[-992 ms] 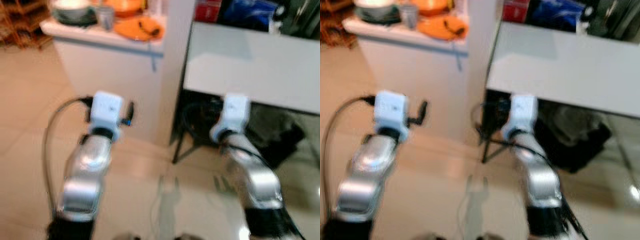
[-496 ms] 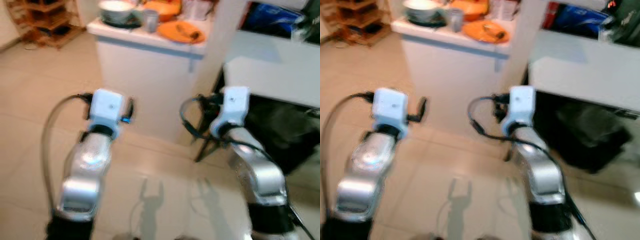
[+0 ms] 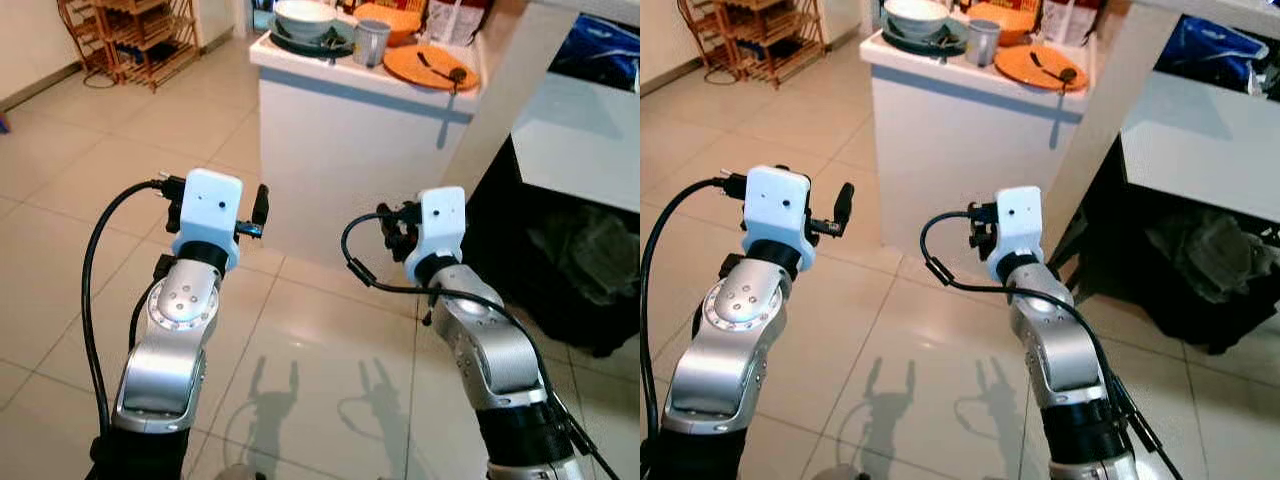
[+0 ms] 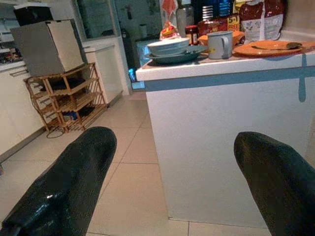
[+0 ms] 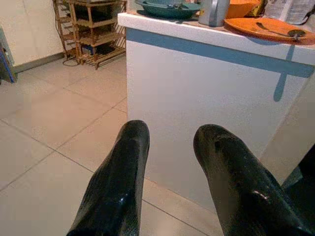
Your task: Setting the table
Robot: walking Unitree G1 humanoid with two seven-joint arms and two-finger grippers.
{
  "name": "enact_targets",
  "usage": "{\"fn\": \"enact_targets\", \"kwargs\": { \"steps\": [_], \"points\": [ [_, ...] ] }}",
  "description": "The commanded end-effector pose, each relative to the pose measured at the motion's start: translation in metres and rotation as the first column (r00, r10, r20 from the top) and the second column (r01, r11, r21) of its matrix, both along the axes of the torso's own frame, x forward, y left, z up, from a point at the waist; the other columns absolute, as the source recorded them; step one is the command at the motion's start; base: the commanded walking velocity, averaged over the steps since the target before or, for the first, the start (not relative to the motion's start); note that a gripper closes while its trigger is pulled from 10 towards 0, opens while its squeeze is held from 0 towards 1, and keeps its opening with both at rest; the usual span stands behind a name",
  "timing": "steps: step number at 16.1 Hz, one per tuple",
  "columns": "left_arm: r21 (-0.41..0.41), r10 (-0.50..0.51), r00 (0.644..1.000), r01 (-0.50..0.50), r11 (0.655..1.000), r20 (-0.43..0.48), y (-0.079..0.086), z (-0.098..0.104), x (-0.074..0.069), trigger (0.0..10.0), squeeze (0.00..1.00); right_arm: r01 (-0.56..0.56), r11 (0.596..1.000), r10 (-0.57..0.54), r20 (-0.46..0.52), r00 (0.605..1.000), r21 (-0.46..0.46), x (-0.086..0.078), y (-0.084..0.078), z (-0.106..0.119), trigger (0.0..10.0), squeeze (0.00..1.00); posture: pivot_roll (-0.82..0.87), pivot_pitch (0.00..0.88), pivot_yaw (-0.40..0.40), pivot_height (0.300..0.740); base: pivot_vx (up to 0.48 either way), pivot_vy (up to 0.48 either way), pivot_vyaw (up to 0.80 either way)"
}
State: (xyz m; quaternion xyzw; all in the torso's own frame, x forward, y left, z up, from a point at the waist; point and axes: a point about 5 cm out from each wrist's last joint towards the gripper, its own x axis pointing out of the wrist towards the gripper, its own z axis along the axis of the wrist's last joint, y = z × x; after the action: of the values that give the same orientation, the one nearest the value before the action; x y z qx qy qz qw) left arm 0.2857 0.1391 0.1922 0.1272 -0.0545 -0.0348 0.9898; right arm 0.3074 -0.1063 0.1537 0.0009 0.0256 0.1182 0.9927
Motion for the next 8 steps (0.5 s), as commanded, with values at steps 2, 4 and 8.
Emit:
{"fn": "enact_targets", "kwargs": {
  "steps": [2, 4, 8],
  "points": [
    [-0.007, -0.016, 1.000, 0.016, 1.000, 0.009, -0.0047, 0.0032, 0.0019, 10.0, 0.00, 0.038, 0.999, -0.038, 0.022, 0.999, 0.009, 0.0041, -0.0074, 0.0055, 10.0, 0.00, 0.04, 0.063, -0.080, 0.740, 0.480, 0.000, 0.00],
    [-0.009, -0.015, 1.000, 0.015, 1.000, 0.009, -0.0047, 0.0031, 0.0023, 10.0, 0.00, 0.044, 0.999, -0.044, 0.038, 0.998, 0.000, 0.0054, -0.0082, 0.0070, 10.0, 0.00, 0.03, 0.061, -0.078, 0.740, 0.459, 0.000, 0.00],
    [-0.017, -0.020, 1.000, 0.020, 1.000, 0.007, -0.0054, 0.0032, 0.0022, 10.0, 0.00, 0.060, 0.998, -0.061, 0.054, 0.997, 0.018, 0.0067, -0.0100, 0.0109, 10.0, 0.00, 0.03, 0.062, -0.075, 0.740, 0.430, 0.000, 0.00]
  ]
}}
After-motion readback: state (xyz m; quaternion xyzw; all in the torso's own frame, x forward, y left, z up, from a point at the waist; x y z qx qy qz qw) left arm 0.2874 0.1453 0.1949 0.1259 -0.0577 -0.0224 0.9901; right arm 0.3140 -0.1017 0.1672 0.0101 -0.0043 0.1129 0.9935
